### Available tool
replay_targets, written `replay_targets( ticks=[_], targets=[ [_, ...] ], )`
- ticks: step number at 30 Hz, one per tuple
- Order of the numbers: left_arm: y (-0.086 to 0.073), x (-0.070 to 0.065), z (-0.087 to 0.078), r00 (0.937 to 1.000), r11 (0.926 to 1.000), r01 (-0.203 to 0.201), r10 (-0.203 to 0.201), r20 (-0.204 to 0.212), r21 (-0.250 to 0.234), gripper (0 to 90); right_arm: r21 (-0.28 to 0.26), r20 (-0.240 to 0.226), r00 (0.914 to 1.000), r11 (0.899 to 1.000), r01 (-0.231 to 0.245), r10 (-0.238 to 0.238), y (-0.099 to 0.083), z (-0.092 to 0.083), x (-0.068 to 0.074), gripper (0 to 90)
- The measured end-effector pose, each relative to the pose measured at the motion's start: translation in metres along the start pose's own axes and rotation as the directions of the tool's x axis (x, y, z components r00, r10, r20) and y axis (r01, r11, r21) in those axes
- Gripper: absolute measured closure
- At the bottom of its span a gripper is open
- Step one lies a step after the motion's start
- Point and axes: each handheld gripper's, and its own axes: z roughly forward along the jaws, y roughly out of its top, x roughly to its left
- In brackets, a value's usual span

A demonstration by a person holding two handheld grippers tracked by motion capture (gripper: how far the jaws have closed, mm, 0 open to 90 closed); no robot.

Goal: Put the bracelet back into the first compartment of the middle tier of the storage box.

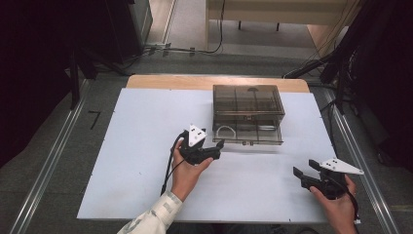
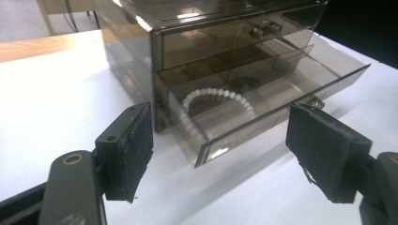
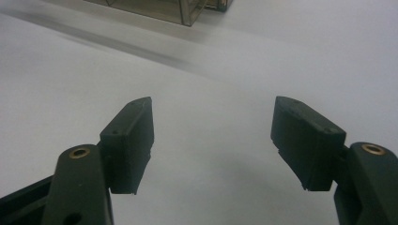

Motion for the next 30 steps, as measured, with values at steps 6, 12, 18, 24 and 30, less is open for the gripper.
replay_targets(
  ticks=[6,12,18,24,30],
  targets=[
    [-0.009,0.007,-0.021,0.9996,0.9999,-0.007,0.007,-0.027,-0.015,19.7,0.001,-0.008,0.9999,1.0,0.007,-0.007,0.005,0.006,0.004,28.8],
    [-0.024,0.024,-0.044,0.9972,0.9996,-0.006,0.004,-0.074,-0.027,16.9,0.0,-0.016,0.9998,1.0,0.013,-0.013,0.009,0.011,0.009,29.0],
    [-0.04,0.048,-0.066,0.9906,0.9984,0.037,-0.043,-0.13,-0.044,14.3,-0.004,-0.021,0.9996,1.0,0.018,-0.018,0.013,0.015,0.013,32.4],
    [-0.051,0.07,-0.088,0.9801,0.9947,0.081,-0.091,-0.176,-0.064,14.3,-0.01,-0.027,0.9994,1.0,0.023,-0.023,0.015,0.015,0.014,47.5],
    [-0.058,0.087,-0.103,0.9702,0.9927,0.101,-0.113,-0.214,-0.067,14.6,-0.025,-0.079,0.9968,1.0,-0.002,0.0,0.021,0.016,0.013,82.8]
  ],
)
